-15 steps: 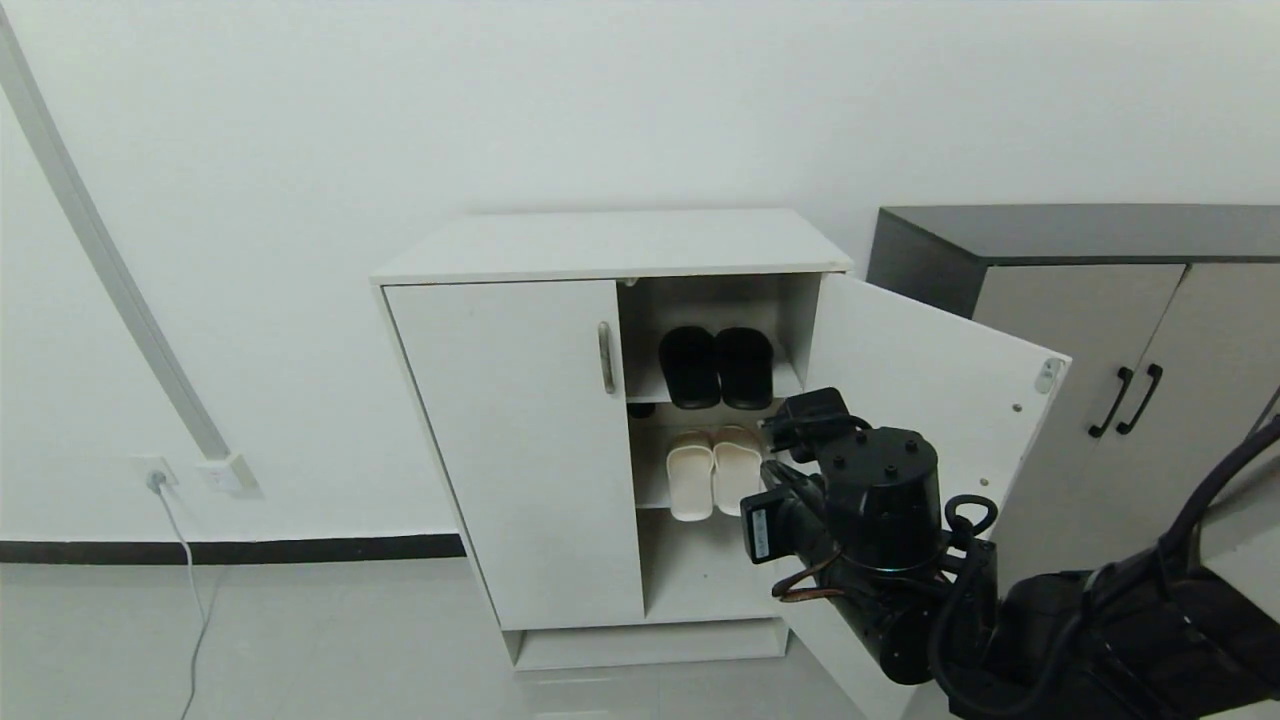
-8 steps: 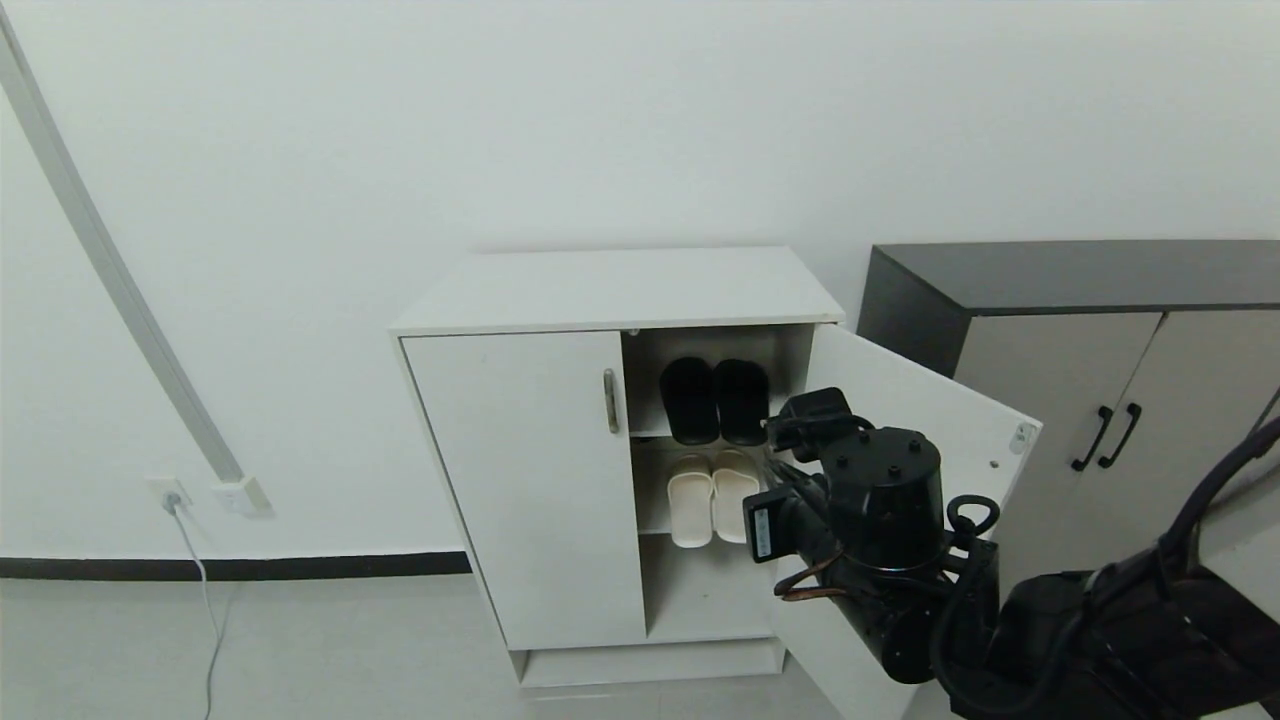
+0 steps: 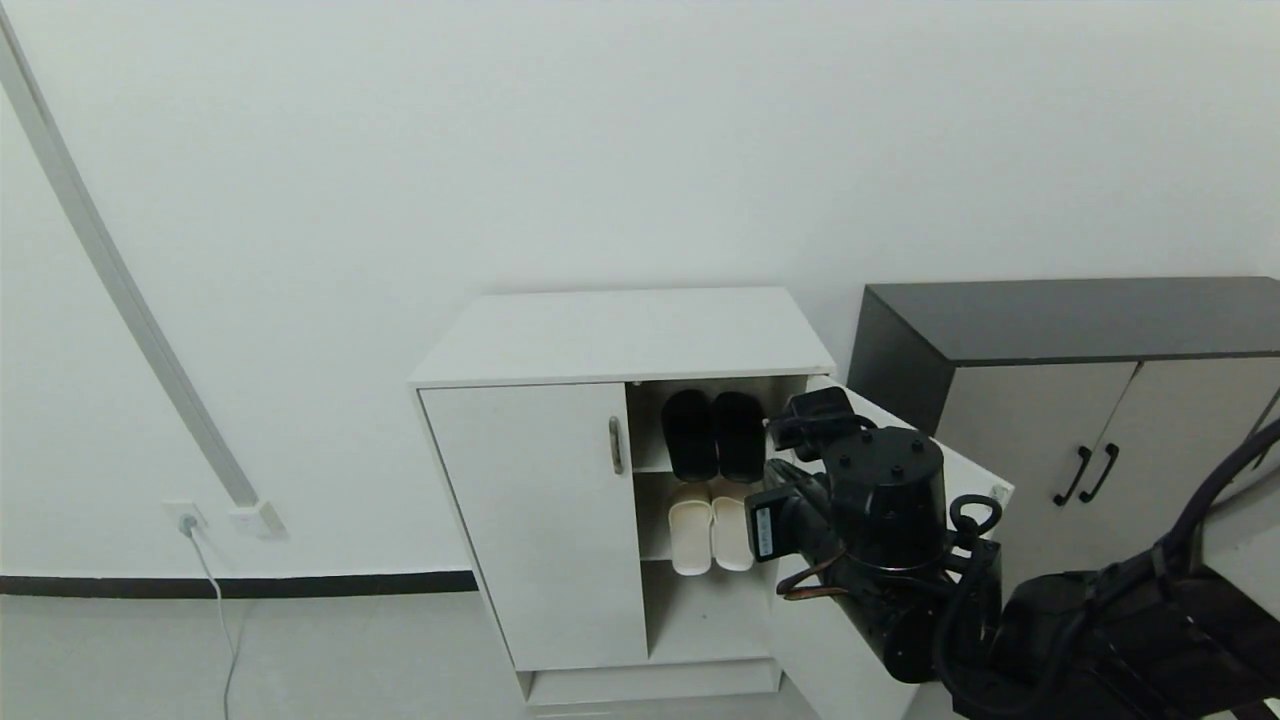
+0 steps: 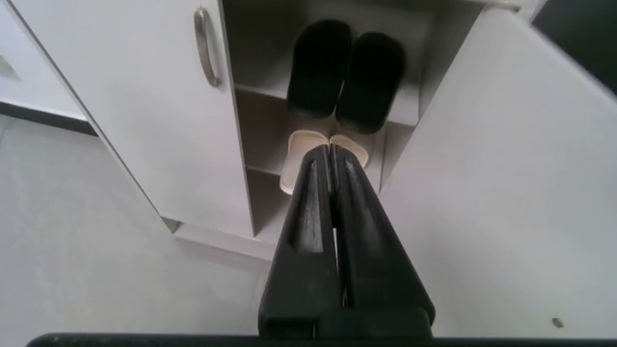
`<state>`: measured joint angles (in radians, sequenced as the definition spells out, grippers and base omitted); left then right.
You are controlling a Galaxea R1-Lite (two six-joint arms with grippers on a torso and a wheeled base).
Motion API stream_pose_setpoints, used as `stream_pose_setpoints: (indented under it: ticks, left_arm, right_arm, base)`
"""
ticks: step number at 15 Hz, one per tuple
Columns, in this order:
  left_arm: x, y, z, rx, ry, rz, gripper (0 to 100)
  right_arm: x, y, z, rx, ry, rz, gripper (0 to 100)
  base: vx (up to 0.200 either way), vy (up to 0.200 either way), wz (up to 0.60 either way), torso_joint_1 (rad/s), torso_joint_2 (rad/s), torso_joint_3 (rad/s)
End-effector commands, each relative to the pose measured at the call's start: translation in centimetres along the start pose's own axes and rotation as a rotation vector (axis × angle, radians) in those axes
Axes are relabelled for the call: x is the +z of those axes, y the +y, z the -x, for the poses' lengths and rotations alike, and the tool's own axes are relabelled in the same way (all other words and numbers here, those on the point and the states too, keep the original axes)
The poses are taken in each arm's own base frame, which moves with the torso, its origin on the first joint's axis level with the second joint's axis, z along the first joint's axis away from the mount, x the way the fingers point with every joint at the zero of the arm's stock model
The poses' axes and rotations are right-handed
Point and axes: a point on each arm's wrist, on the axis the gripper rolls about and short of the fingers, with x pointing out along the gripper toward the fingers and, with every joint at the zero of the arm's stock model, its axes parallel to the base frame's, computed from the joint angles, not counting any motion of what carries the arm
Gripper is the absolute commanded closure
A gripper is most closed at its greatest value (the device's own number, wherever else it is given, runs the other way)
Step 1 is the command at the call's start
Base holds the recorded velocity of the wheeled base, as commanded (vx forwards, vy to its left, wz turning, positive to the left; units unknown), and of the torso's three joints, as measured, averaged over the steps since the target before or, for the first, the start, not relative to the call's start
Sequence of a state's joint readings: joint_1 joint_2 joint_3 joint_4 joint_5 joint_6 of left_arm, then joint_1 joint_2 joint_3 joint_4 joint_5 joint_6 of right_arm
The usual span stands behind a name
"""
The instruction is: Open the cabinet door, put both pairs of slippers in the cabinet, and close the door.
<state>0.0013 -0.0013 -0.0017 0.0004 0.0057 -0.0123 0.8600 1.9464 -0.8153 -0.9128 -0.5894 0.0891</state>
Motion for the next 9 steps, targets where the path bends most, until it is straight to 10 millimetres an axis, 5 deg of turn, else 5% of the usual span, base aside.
stream_pose_setpoints:
  ticks: [1,9]
  left_arm:
    - [0.00,0.00,-0.01,0.001,0.001,0.001,100]
    - [0.00,0.00,-0.01,0.001,0.001,0.001,100]
  right_arm:
    - [-0.02,-0.01,0.05,0.001,0.001,0.001,100]
    - [0.05,-0.69,-0.37,-0.020,0.001,0.010,100]
  base:
    - [0.000,0.000,0.00,0.261,-0.58,-0.330]
    - [0.000,0.000,0.00,0.228,-0.50,-0.278]
